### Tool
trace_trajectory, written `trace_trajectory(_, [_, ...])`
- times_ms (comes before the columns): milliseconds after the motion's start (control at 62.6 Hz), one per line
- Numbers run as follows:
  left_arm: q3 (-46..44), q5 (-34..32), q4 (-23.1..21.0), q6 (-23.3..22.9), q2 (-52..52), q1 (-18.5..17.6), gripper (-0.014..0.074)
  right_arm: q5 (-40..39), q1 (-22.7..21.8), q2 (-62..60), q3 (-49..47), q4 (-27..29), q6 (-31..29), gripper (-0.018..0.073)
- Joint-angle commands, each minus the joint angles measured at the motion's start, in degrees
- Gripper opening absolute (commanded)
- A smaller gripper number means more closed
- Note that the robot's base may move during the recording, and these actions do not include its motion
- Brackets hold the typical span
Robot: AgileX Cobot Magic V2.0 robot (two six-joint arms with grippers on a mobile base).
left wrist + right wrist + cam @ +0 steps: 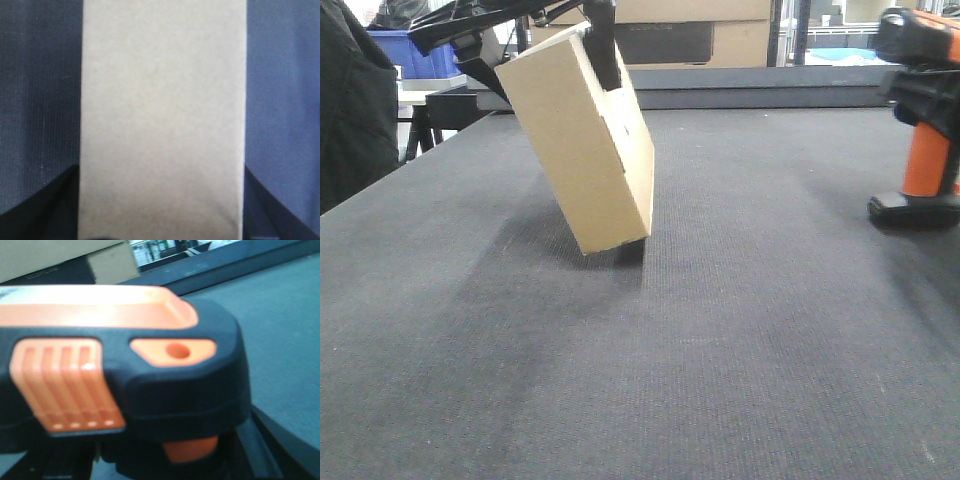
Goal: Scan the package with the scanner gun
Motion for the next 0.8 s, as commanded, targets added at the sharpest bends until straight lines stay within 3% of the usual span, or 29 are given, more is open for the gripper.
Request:
trace_trajectory(0, [-0.16,-0.95,0.0,-0.19,-0.61,-0.11,-0.0111,-4.7,0.15,-1.87,-0.39,-7.99,-1.4,-0.0167])
trace_trajectory(144, [-0.16,-0.95,0.0,-0.19,-0.61,-0.11,-0.0111,-2.09,0.27,-5.41,-0.39,-10.47,-8.94,-0.0153])
trace_trajectory(367, [-0.16,-1.57,0.0,-0.19,-0.61,-0.11,-0.0111,9.63,0.27,-9.63,-0.39,-5.9,-26.48,-0.0153])
trace_trajectory(607, [-0.16,-1.51,0.0,-0.19,-0.61,-0.11,-0.0111,9.51,0.27,-9.52,-0.39,-0.19,-27.89,-0.0153])
trace_trajectory(782, [-0.16,-0.36,0.0,-0.19,-0.61,-0.11,-0.0111,9.01,0.27,-9.52,-0.39,0.97,-35.94,-0.0153])
